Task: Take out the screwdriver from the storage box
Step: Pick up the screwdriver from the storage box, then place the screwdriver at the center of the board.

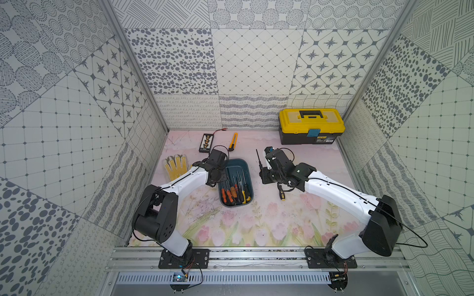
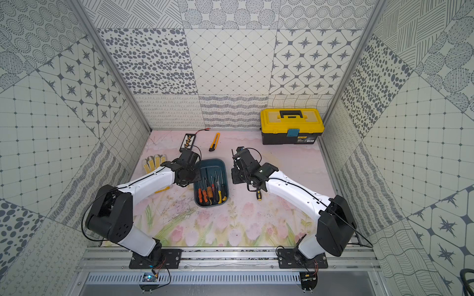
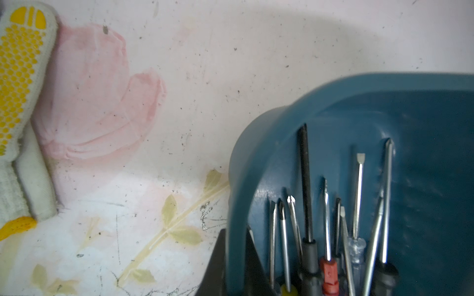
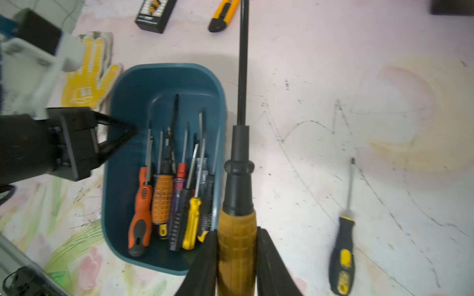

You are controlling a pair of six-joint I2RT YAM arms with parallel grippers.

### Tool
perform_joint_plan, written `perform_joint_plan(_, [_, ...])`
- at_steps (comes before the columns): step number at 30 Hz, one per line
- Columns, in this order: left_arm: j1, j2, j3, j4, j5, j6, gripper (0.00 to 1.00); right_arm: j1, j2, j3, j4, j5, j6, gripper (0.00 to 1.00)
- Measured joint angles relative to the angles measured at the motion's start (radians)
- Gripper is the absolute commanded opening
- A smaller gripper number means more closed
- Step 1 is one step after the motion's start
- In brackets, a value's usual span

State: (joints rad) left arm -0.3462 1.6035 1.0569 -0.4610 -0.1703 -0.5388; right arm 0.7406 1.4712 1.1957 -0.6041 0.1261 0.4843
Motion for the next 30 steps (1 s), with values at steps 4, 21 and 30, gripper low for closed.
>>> perform_joint_plan(4, [0.000, -0.008, -0.005, 0.002, -0.001, 0.000, 0.00, -0.103, -0.045, -0.081, -0.061, 0.016, -0.003, 0.00])
perform_joint_plan(21, [0.000, 0.008, -0.011, 0.016, -0.002, 0.000, 0.00, -0.261, 0.080, -0.173, -0.180, 0.037, -0.124, 0.00])
perform_joint_plan(30, [0.000, 0.035, 0.002, 0.025, 0.002, 0.005, 0.00, -0.265, 0.197, -0.159, -0.109, -0.003, -0.163, 0.00])
